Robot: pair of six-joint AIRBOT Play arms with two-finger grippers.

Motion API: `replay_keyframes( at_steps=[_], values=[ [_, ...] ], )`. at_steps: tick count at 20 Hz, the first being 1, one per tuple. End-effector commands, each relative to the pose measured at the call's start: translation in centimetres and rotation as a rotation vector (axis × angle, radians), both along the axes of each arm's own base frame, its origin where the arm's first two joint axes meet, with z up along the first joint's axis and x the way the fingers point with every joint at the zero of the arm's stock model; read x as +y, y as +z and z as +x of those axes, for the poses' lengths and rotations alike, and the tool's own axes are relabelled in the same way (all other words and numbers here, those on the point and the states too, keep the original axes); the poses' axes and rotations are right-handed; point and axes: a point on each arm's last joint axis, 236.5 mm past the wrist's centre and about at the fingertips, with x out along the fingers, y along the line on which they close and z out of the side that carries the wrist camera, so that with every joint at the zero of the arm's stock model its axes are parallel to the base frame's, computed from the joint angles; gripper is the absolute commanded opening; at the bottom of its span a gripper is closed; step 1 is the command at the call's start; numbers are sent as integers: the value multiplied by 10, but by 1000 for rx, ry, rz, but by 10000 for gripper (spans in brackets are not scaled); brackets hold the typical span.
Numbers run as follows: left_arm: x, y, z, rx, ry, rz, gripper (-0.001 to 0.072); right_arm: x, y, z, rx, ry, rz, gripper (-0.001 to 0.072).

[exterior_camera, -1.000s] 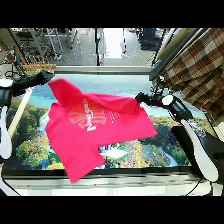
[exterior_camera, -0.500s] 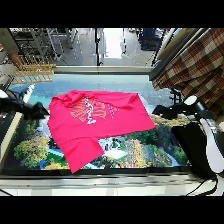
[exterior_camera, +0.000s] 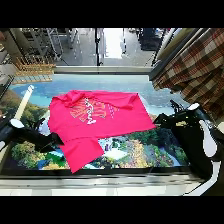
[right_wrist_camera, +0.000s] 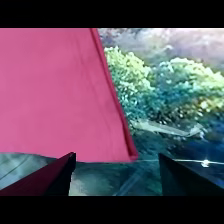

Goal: Fold the clothes and pants, and hang the long-sleeved shirts on hangers.

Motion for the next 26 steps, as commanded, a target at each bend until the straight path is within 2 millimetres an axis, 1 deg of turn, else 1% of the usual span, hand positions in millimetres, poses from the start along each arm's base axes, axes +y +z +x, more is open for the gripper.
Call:
replay_keyframes(
  at_steps=[1, 3, 6, 7, 8, 9, 10, 11, 13, 14, 15, 16, 17, 18, 19, 20, 21, 22, 23, 24, 25, 26],
  values=[
    [-9, -10, 4, -51, 38, -16, 649, 3, -15, -2, 31, 62, 46, 583],
    [-9, -17, 4, -40, 39, -11, 642, 9, -21, -11, 64, 107, 79, 581],
    [-9, -31, 11, -41, 55, 6, 636, 15, -27, -23, 96, 152, 115, 550],
    [-10, -35, 15, -51, 59, 16, 538, 16, -26, -24, 93, 161, 121, 437],
    [-12, -39, 21, -68, 65, 28, 422, 17, -24, -25, 88, 172, 130, 353],
    [-13, -42, 28, -84, 82, 39, 342, 19, -23, -24, 83, 173, 138, 333],
    [-14, -45, 32, -96, 93, 54, 154, 19, -22, -23, 78, 172, 143, 171],
    [-15, -46, 35, -109, 92, 62, 9, 20, -21, -22, 75, 168, 145, 22],
    [-12, -40, 38, -135, 81, 64, 10, 22, -10, -21, 54, 176, 156, 22],
    [-7, -31, 40, -163, 81, 65, 10, 22, 1, -19, 30, 178, 150, 21],
    [1, -18, 44, -203, 88, 69, 10, 21, 14, -16, -9, 188, 133, 21],
    [12, 1, 49, -245, 107, 73, 10, 20, 32, -13, -55, 196, 111, 20],
    [23, 23, 54, -289, 130, 73, 10, 19, 53, -9, -105, 196, 85, 20],
    [33, 52, 60, -343, 155, 63, 9, 18, 73, -8, -149, 199, 64, 20],
    [37, 88, 67, -411, 181, 21, 9, 20, 99, -9, -198, 206, 44, 20],
    [34, 138, 76, -528, 189, -61, 9, 23, 126, -14, -247, 218, 32, 20],
    [29, 200, 84, -682, 198, -159, 9, 28, 158, -20, -308, 231, 18, 20],
    [27, 262, 88, -837, 211, -242, 10, 31, 189, -27, -370, 241, -11, 20],
    [27, 327, 86, -995, 234, -309, 10, 36, 223, -37, -449, 247, -51, 20],
    [27, 395, 75, -1158, 256, -373, 10, 41, 261, -50, -538, 251, -99, 20],
    [26, 463, 56, -1333, 263, -431, 10, 46, 297, -65, -633, 248, -151, 20],
    [26, 522, 32, -1488, 278, -487, 10, 51, 337, -81, -745, 236, -217, 20]
  ],
)
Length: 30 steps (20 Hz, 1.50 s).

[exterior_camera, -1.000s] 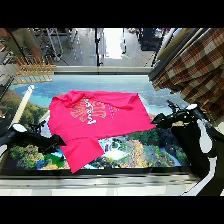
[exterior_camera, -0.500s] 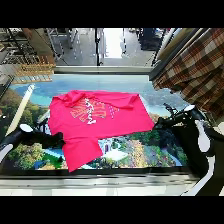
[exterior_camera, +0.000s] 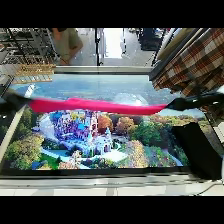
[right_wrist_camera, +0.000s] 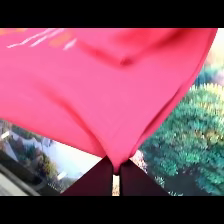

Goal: Fold the clothes and pants, and hang the long-sleeved shirts on hangers.

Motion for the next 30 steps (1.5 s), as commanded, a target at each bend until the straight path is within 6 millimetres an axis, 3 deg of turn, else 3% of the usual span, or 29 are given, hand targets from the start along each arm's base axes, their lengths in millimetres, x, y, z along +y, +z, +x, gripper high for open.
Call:
replay_keyframes(
  at_steps=[1, 2, 4, 6, 8, 10, 11, 13, 15, 17, 19, 22, 24, 26, 28, 30],
  values=[
    [-16, 232, -88, -622, -11, -184, 10, 23, 141, -59, -403, -44, -136, 20],
    [-19, 280, -121, -760, 1, -226, 10, 30, 192, -84, -561, -89, -183, 20],
    [-33, 344, -181, -965, 4, -269, 11, 41, 286, -144, -870, -200, -265, 20],
    [-52, 377, -231, -1111, -37, -285, 11, 62, 368, -220, -1194, -275, -314, 20],
    [-63, 386, -254, -1155, -76, -315, 11, 81, 410, -277, -1383, -299, -327, 20],
    [-62, 379, -241, -1130, -44, -263, 11, 88, 426, -297, -1450, -301, -334, 20],
    [-58, 367, -220, -1083, -1, -184, 11, 86, 426, -292, -1444, -301, -333, 20],
    [-39, 327, -167, -908, 95, -35, 11, 75, 411, -259, -1343, -294, -312, 20],
    [-9, 271, -116, -685, 184, 119, 11, 60, 371, -205, -1128, -264, -279, 20],
    [13, 204, -74, -453, 173, 224, 12, 44, 308, -148, -838, -218, -225, 20],
    [6, 137, -43, -254, 36, 239, 11, 32, 241, -93, -599, -176, -138, 20],
    [-17, 31, 15, -55, -121, 229, 11, 30, 121, -12, -316, -153, -88, 20],
    [-24, -50, 58, 83, -132, 219, 11, 31, 37, 38, -206, -183, -134, 20],
    [-15, -132, 102, 198, -82, 225, 12, 25, -35, 83, -160, -242, -180, 20],
    [8, -210, 144, 295, 21, 204, 11, 16, -93, 123, -139, -307, -182, 20],
    [23, -267, 163, 379, 84, 121, 11, 5, -141, 152, -131, -372, -188, 20]
  ],
)
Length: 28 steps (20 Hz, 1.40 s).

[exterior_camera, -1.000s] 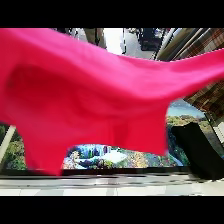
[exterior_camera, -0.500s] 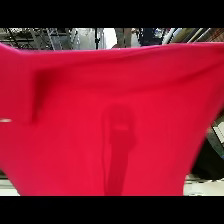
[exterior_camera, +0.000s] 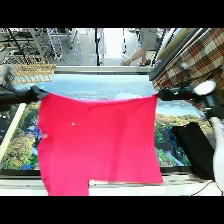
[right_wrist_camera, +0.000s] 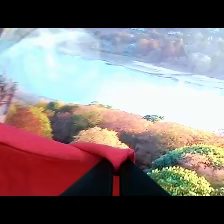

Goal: Fold the clothes and pants, and hang the long-sleeved shirts on hangers.

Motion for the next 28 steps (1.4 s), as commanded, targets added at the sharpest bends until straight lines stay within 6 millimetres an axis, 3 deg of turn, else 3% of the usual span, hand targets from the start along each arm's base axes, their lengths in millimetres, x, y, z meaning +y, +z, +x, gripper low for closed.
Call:
replay_keyframes(
  at_steps=[1, 3, 6, 9, 11, 14, 16, 20, 21, 22, 23, 26, 28],
  values=[
    [20, -114, 33, 146, 121, -47, 11, -15, -100, 50, 22, -113, -25, 20],
    [25, -127, 33, 174, 131, -67, 10, -14, -128, 49, 71, -113, -19, 20],
    [19, -116, 14, 208, 48, -115, 10, -4, -138, 25, 179, -45, -8, 20],
    [19, -108, -30, 300, -92, -195, 10, -1, -146, -19, 344, 55, -29, 20],
    [30, -121, -68, 447, -138, -196, 10, 1, -153, -49, 458, 113, -33, 20],
    [49, -150, -113, 644, -174, -97, 10, 5, -158, -75, 561, 161, -30, 20],
    [54, -160, -125, 690, -191, -44, 10, 10, -158, -82, 592, 174, -23, 20],
    [54, -162, -120, 678, -181, -27, 23, 18, -158, -92, 628, 204, -26, 30],
    [55, -162, -119, 677, -179, -25, 160, 18, -158, -93, 635, 198, -23, 209],
    [55, -161, -123, 685, -186, -31, 388, 16, -158, -98, 655, 201, -19, 445],
    [58, -159, -131, 705, -200, -40, 476, 10, -157, -112, 710, 213, -17, 534],
    [90, -166, -181, 877, -154, 18, 463, -21, -162, -156, 855, 119, 86, 500],
    [88, -166, -211, 870, -103, 20, 463, -29, -169, -196, 882, 82, 178, 507]
  ],
)
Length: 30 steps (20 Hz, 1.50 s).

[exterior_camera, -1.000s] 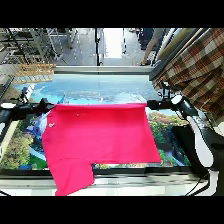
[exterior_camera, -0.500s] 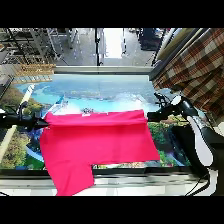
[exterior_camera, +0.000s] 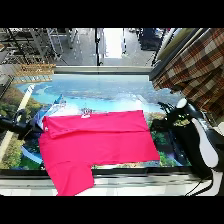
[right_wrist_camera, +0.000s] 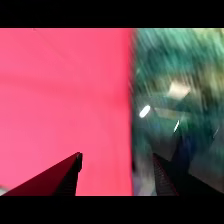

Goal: Fold the clothes and pants, and hang the long-sleeved shirts on hangers.

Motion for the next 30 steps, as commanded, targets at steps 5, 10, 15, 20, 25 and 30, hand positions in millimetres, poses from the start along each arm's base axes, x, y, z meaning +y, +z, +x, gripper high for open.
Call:
replay_keyframes(
  at_steps=[5, 10, 15, 20, 25, 30],
  values=[
    [-48, -16, -138, 43, 32, 67, 465, -27, -26, -125, 89, -125, 136, 511],
    [-76, -29, -178, 16, 1, 75, 467, -24, -26, -129, 64, -124, 220, 510],
    [-84, -50, -192, 51, 27, 77, 467, -16, -41, -132, 83, -114, 249, 505],
    [-87, -50, -193, 48, 9, 74, 460, 6, -50, -118, 38, -51, 268, 313],
    [-95, -55, -197, 78, -54, 115, 225, 16, -49, -122, 52, -9, 274, 51],
    [-93, -52, -194, 70, -54, 118, 11, 21, -41, -128, 78, 8, 307, 22]
  ],
)
